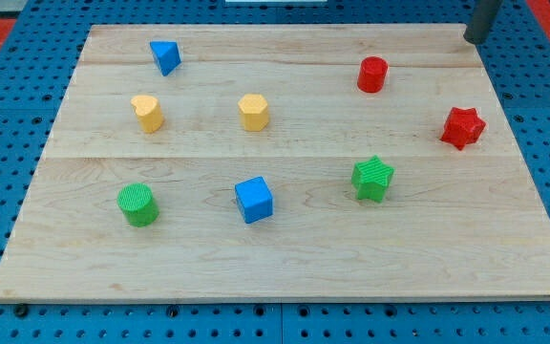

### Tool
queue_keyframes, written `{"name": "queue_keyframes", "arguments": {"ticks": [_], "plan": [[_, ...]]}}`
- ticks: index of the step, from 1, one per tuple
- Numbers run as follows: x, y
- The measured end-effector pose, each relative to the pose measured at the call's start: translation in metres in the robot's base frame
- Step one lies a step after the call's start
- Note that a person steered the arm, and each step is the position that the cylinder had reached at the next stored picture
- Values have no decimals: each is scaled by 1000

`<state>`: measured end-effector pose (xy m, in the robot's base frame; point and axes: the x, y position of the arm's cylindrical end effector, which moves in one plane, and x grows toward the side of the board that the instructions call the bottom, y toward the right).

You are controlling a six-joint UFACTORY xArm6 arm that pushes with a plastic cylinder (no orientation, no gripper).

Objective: Point at the red circle

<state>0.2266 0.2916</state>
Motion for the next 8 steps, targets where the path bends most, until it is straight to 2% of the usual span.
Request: {"name": "queue_keyframes", "arguments": {"ticks": [4, 7, 8], "plan": [[23, -1], [36, -138], [53, -138]]}}
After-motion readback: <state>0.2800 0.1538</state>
